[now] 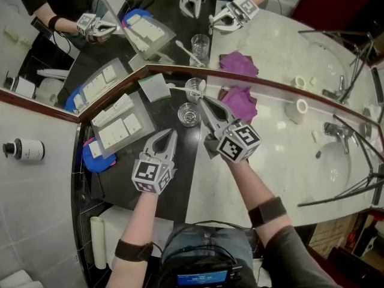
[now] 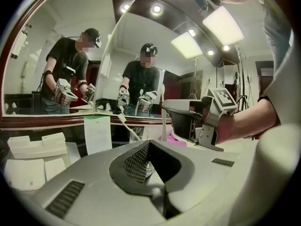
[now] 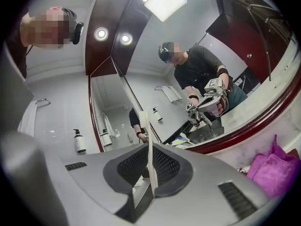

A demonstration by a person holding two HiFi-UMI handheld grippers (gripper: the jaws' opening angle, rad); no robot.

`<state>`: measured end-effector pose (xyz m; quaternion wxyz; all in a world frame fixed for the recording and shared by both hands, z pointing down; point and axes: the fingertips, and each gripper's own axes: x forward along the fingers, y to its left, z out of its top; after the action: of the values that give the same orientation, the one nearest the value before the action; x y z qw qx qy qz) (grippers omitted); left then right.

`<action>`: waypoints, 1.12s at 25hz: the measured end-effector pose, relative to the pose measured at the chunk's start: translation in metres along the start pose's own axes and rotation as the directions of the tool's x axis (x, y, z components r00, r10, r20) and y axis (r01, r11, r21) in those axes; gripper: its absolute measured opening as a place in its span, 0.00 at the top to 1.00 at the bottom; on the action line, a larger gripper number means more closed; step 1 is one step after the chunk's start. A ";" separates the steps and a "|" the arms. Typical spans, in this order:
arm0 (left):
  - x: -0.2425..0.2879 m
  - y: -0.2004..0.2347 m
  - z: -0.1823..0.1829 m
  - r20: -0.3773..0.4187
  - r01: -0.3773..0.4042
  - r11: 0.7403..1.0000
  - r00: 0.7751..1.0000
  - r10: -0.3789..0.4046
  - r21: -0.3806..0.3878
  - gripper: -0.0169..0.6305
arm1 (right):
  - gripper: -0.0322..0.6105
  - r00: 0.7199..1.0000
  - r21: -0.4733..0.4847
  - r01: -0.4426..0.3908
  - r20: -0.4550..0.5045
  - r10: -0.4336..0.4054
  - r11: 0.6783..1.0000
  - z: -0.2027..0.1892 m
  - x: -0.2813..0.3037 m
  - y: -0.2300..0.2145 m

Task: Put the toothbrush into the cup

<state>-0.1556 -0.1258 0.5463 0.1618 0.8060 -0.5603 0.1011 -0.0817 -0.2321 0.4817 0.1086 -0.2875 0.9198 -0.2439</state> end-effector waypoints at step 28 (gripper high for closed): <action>-0.002 0.025 -0.047 -0.042 0.024 0.998 0.999 -0.026 -0.056 0.97 | 0.87 0.964 -0.279 0.057 -0.233 -0.125 0.959 -0.092 0.020 -0.012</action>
<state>-0.1787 -0.1148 0.5930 0.1974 0.8059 -0.5490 0.1007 -0.1237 -0.2166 0.5653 -0.0591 -0.3092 0.9364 -0.1551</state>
